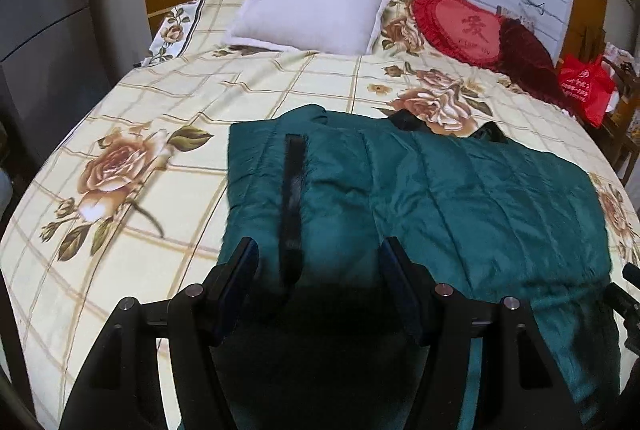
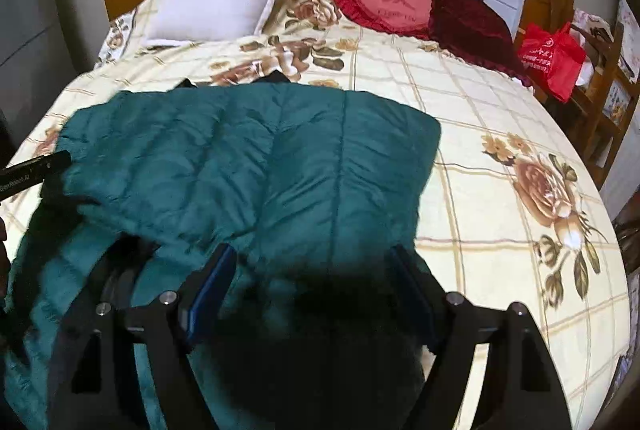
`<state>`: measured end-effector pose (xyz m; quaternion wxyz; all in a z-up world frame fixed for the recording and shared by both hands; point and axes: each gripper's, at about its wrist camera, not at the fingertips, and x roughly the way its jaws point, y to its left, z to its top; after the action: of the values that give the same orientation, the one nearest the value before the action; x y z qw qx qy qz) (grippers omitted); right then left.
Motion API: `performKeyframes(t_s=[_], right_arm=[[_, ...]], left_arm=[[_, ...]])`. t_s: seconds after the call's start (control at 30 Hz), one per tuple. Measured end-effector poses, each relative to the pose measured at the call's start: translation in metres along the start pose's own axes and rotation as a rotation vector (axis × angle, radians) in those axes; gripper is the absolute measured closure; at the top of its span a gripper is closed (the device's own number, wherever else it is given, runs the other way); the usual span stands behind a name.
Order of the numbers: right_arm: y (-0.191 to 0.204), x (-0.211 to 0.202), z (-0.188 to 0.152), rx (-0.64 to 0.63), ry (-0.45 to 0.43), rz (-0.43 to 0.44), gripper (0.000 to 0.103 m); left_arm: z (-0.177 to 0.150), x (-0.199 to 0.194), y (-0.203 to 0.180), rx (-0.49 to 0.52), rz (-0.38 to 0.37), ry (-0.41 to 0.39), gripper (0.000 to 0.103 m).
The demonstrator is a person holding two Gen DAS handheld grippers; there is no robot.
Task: Fold large clothes
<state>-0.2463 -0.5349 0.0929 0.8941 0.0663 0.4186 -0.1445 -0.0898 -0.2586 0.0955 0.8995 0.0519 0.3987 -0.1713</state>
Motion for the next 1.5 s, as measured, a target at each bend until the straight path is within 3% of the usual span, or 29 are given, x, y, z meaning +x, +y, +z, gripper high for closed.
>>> performKeyframes(t_s=[0.37, 0.73, 1.5], right_arm=[[0.006, -0.038, -0.054, 0.033, 0.028, 0.047, 0.021], [0.017, -0.063, -0.097, 0.042, 0.046, 0.026, 0.021], [0.038, -0.096, -0.143, 0.095, 0.044, -0.001, 0.021]], left_arm=[[-0.062, -0.051, 0.006, 0.058, -0.012, 0.014, 0.029], [-0.110, -0.081, 0.008, 0.068, -0.012, 0.031, 0.029], [-0.153, -0.104, 0.025, 0.036, -0.015, 0.075, 0.029]])
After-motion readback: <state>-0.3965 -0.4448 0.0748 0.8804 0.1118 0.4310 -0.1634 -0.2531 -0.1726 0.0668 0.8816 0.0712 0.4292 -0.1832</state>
